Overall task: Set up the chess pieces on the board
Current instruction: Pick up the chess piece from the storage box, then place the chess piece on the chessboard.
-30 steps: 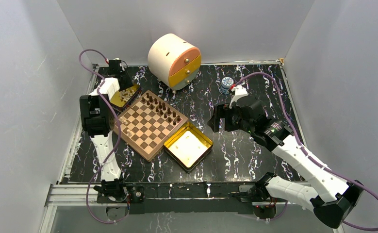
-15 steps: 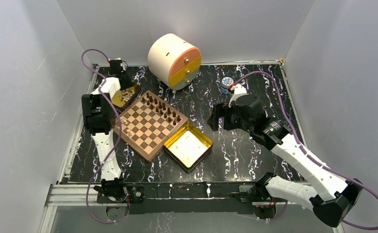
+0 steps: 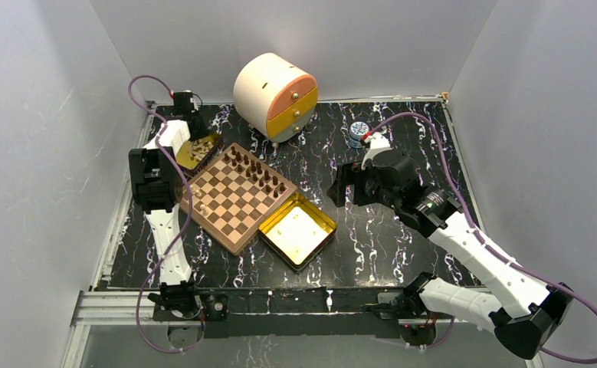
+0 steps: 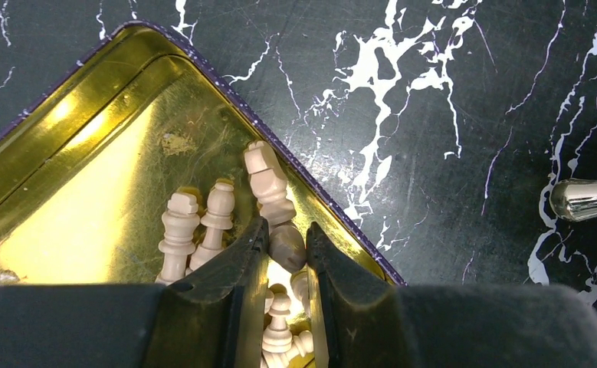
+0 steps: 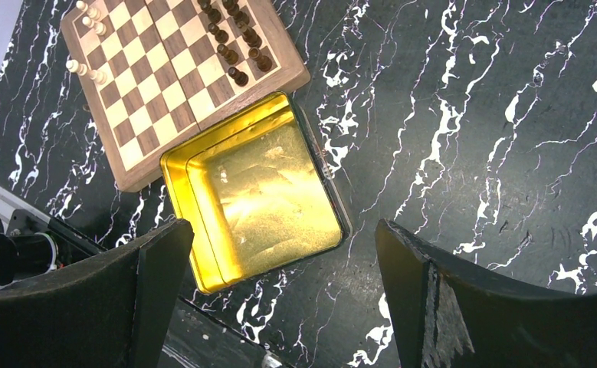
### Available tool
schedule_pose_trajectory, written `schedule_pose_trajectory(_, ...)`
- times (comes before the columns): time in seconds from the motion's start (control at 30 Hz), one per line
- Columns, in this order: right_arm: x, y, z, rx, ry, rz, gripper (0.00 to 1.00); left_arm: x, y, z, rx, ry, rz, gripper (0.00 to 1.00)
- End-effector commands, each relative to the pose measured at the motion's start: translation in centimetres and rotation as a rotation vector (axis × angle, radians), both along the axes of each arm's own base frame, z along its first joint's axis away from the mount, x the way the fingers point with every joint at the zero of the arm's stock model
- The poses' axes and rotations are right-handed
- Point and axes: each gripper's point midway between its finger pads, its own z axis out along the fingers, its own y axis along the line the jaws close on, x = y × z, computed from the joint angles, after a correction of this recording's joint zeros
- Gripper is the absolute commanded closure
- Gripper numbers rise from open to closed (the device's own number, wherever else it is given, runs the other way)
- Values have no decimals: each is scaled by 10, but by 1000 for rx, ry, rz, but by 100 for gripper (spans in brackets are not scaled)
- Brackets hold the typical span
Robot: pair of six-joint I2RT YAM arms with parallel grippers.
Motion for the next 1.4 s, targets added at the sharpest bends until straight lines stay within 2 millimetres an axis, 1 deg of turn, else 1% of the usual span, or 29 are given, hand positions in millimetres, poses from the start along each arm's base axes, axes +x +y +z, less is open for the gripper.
schedule_pose_trajectory(0.0, 6, 2, 35, 69, -95, -4, 1, 8, 6, 77, 31, -118, 28, 87)
schedule_pose_trajectory(0.07, 5, 2, 33, 66, -91, -3, 1, 7, 7, 90, 36, -132, 36, 87)
schedule_pose_trajectory(0.2, 5, 0, 29, 60, -85, -5, 1, 0, 9, 108, 33, -141, 58, 87)
schedule_pose_trajectory(0.3, 2, -1, 32, 69, -91, -2, 1, -12, 11, 120, 30, -131, 91, 87)
schedule_pose_trajectory(0.4, 0, -2, 35, 76, -93, 2, 1, -30, 12, 130, 25, -118, 119, 87)
schedule_pose_trajectory(0.57, -8, -8, 39, 89, -90, -2, 2, -72, 12, 137, 21, -85, 147, 87)
schedule_pose_trajectory(0.77, -19, -16, 45, 116, -92, -10, 2, -130, 11, 133, 25, -30, 167, 87)
schedule_pose_trajectory(0.83, -23, -18, 45, 125, -88, -12, 2, -146, 4, 139, -7, -43, 157, 87)
schedule_pose_trajectory(1.0, -30, -19, 45, 144, -70, -9, 2, -183, -16, 141, -72, -26, 87, 86)
schedule_pose_trajectory(1.17, -34, -24, 46, 148, -71, -17, 2, -227, -34, 135, -105, 26, 65, 86)
schedule_pose_trajectory(1.2, -34, -25, 47, 147, -73, -19, 2, -237, -35, 132, -105, 44, 73, 86)
schedule_pose_trajectory(1.27, -34, -26, 48, 145, -75, -23, 2, -257, -47, 126, -106, 70, 54, 86)
schedule_pose_trajectory(1.37, -33, -26, 49, 144, -76, -26, 2, -281, -59, 118, -107, 98, 38, 86)
